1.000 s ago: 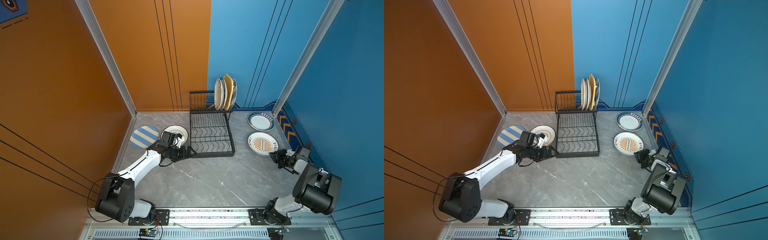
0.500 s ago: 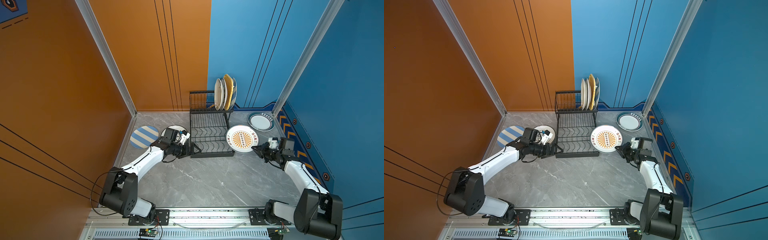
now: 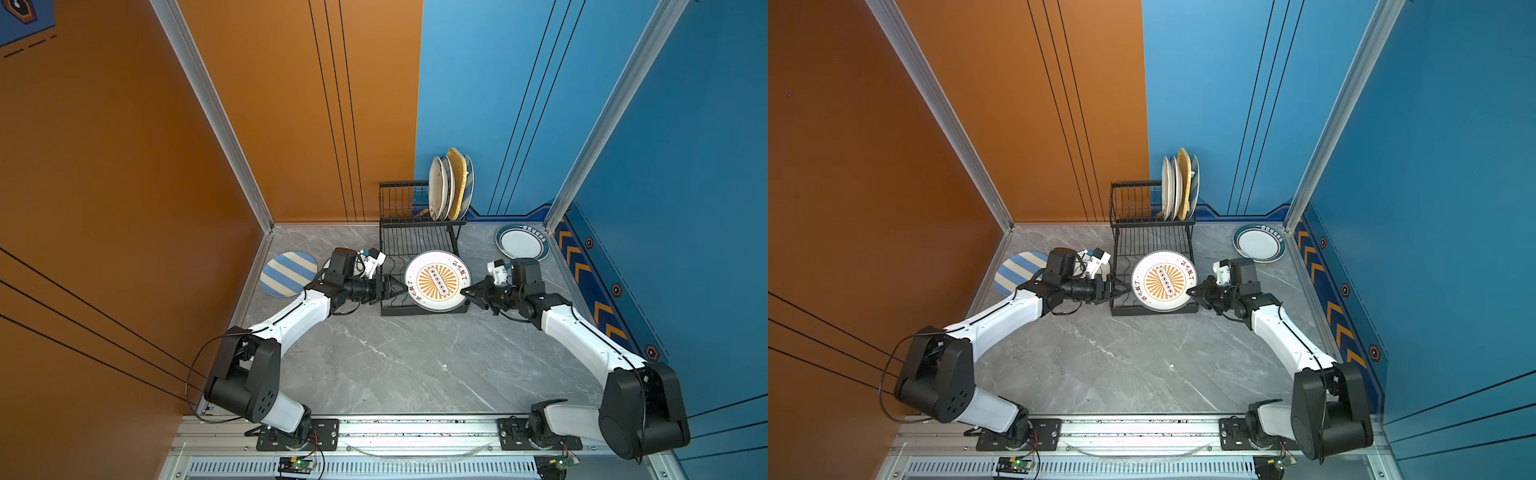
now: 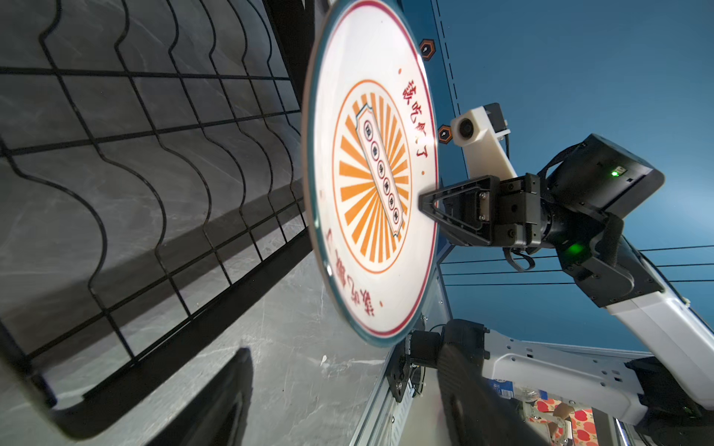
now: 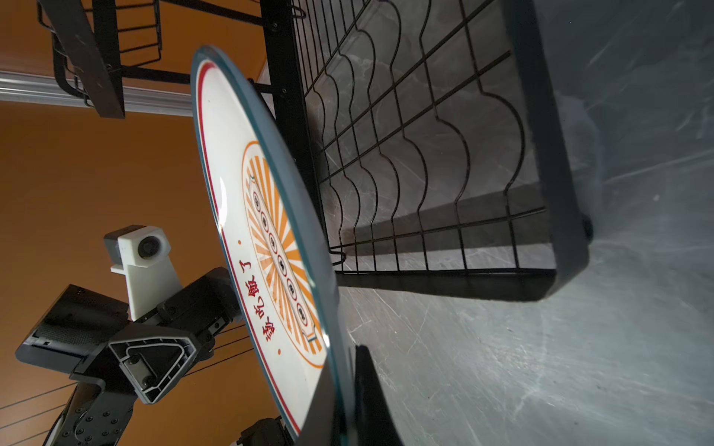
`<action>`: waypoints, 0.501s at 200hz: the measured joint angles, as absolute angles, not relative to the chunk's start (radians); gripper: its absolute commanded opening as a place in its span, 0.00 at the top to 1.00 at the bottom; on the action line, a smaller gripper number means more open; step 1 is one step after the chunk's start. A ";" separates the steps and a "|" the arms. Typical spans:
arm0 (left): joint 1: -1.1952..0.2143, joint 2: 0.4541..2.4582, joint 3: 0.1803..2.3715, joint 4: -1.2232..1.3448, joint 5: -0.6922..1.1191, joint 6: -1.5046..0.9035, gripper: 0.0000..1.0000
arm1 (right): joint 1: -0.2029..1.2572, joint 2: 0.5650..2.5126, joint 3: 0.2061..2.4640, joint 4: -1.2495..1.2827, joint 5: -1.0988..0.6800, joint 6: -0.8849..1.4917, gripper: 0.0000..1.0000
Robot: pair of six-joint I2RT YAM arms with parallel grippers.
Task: Load plates into a dish rack
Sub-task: Pick up the plate from the middle-right of the table.
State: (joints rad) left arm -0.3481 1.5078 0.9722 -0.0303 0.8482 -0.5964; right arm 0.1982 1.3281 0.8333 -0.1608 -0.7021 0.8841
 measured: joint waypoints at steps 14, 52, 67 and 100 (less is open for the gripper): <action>-0.348 1.509 0.972 -0.007 0.852 -0.609 0.31 | 0.227 1.353 0.845 -0.143 -0.703 0.896 1.00; -0.345 1.527 0.972 0.036 0.858 -0.637 0.40 | 0.285 1.396 0.883 -0.109 -0.704 0.911 1.00; -0.342 1.532 0.972 0.050 0.858 -0.649 0.42 | 0.300 1.405 0.895 -0.095 -0.705 0.915 1.00; -0.327 1.532 0.972 0.065 0.857 -0.669 0.50 | 0.321 1.423 0.916 -0.081 -0.711 0.915 1.00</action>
State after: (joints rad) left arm -0.3267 1.5318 0.9718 0.0654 0.8574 -0.6689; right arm 0.3210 1.4227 0.9165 -0.0814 -0.7113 0.9154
